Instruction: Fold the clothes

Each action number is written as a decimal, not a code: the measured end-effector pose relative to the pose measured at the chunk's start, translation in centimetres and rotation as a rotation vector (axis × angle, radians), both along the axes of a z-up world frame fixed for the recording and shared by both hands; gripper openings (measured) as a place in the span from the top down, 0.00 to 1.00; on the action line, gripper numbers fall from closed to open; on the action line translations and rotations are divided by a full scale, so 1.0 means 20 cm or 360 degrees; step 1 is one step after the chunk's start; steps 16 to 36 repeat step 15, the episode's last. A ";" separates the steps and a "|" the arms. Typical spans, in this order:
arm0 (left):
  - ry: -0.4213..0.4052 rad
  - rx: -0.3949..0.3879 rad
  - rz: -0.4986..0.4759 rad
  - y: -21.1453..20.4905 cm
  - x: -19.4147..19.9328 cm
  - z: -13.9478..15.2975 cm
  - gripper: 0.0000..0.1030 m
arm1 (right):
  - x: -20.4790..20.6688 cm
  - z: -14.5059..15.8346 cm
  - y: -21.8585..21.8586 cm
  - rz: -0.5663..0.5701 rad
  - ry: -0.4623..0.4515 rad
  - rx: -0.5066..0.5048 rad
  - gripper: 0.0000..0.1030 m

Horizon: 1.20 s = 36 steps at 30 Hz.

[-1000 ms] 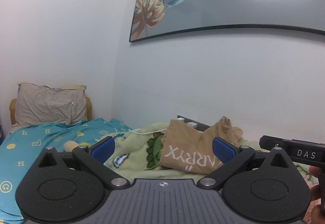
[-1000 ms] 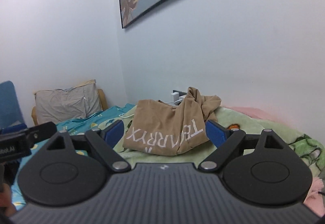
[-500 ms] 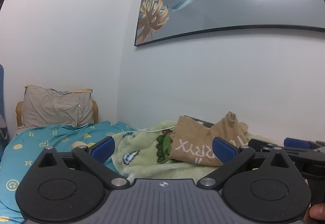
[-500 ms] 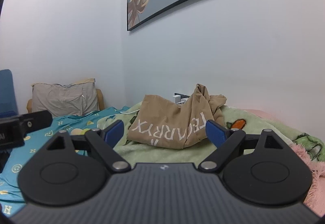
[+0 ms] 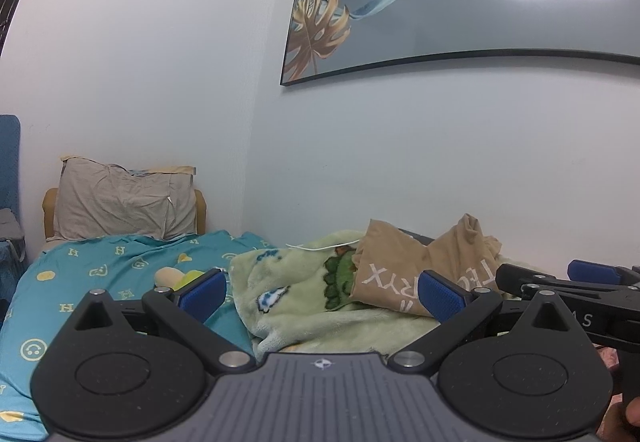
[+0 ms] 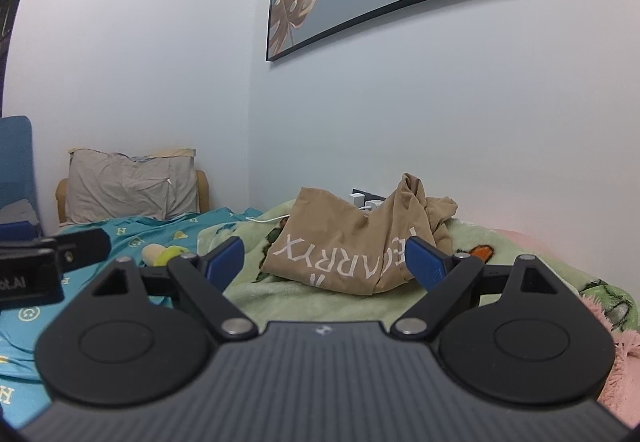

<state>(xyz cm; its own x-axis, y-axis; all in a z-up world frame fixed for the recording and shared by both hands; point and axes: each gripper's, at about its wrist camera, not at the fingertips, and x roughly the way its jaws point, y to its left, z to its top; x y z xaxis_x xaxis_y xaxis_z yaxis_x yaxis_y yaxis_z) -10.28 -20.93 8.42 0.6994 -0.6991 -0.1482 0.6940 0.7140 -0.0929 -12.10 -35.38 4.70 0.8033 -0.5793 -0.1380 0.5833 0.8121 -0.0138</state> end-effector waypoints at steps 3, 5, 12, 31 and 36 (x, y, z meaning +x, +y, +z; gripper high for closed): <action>-0.0007 0.0007 -0.0002 0.00 -0.01 0.00 0.00 | -0.01 0.01 -0.01 0.0009 0.0006 0.0038 0.14; -0.0005 0.0012 -0.0003 -0.01 -0.02 -0.01 0.00 | -0.02 0.01 0.00 -0.0004 0.0007 0.0039 0.14; 0.0007 -0.0008 -0.0024 0.00 -0.03 0.00 0.00 | -0.06 0.02 0.02 -0.0020 0.0005 0.0027 0.14; 0.0003 -0.0002 -0.0028 0.01 -0.03 0.00 0.00 | -0.07 0.03 0.02 -0.0027 -0.0002 0.0030 0.14; 0.0003 -0.0002 -0.0028 0.01 -0.03 0.00 0.00 | -0.07 0.03 0.02 -0.0027 -0.0002 0.0030 0.14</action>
